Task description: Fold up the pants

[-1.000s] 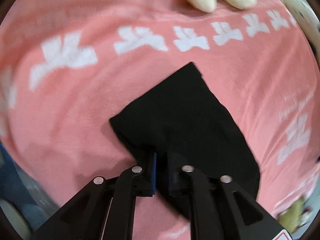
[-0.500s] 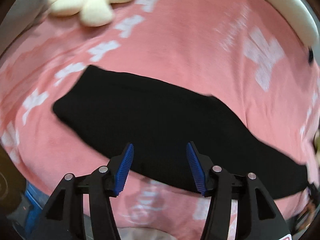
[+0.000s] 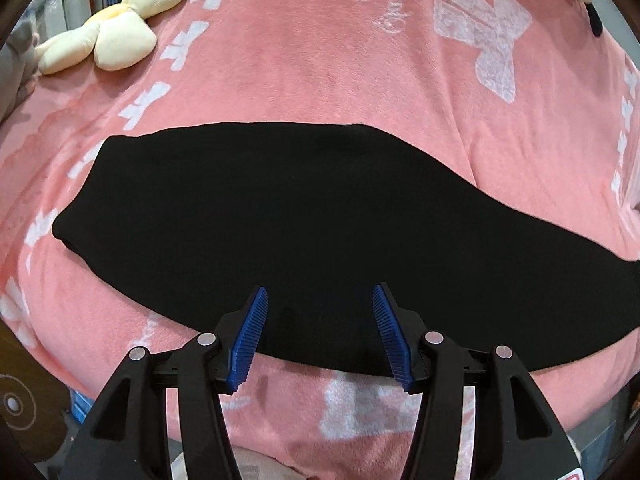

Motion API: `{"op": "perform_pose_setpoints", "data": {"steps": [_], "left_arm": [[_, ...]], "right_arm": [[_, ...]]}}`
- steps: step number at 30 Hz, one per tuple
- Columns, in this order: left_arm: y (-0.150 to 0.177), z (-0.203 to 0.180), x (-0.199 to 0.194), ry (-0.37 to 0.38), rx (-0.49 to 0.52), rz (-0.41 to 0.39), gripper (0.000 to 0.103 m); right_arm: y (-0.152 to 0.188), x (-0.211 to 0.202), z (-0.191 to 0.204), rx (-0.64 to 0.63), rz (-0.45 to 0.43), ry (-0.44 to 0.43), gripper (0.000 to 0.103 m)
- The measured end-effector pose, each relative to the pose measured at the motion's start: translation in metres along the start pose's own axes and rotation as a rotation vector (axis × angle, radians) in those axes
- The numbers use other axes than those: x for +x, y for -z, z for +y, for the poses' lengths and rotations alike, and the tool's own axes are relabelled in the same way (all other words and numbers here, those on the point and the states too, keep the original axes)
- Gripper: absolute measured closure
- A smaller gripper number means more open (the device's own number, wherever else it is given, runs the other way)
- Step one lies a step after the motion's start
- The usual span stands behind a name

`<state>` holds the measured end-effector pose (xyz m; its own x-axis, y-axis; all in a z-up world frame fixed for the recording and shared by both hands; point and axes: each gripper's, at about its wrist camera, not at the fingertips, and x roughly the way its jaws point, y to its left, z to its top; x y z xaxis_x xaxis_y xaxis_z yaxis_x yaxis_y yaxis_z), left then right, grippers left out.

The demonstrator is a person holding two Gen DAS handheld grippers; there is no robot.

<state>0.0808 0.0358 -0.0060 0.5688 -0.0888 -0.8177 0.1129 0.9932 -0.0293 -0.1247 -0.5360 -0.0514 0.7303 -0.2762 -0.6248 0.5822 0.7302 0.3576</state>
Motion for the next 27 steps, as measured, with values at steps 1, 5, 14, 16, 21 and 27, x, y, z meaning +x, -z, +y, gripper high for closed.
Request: {"op": "perform_pose_setpoints", "data": {"steps": [1, 5, 14, 16, 21, 27], "left_arm": [[0.000, -0.002, 0.001, -0.004, 0.007, 0.004, 0.049], [0.002, -0.013, 0.003, -0.050, 0.042, -0.002, 0.048], [0.006, -0.027, 0.012, -0.100, 0.110, -0.008, 0.046], [0.007, -0.027, 0.012, -0.107, 0.126, -0.010, 0.046], [0.009, -0.024, 0.011, -0.128, 0.160, -0.023, 0.043], [0.014, -0.010, 0.010, -0.100, 0.155, -0.020, 0.041]], "right_arm": [[0.003, 0.006, -0.005, 0.048, 0.022, -0.035, 0.029], [0.004, 0.019, -0.010, 0.128, 0.009, -0.095, 0.029], [-0.008, 0.035, -0.011, 0.236, 0.012, -0.141, 0.081], [-0.009, 0.033, -0.011, 0.268, 0.014, -0.162, 0.082], [-0.024, 0.005, 0.028, 0.198, -0.053, -0.201, 0.083], [-0.040, -0.027, 0.119, 0.071, -0.077, -0.330, 0.083]]}}
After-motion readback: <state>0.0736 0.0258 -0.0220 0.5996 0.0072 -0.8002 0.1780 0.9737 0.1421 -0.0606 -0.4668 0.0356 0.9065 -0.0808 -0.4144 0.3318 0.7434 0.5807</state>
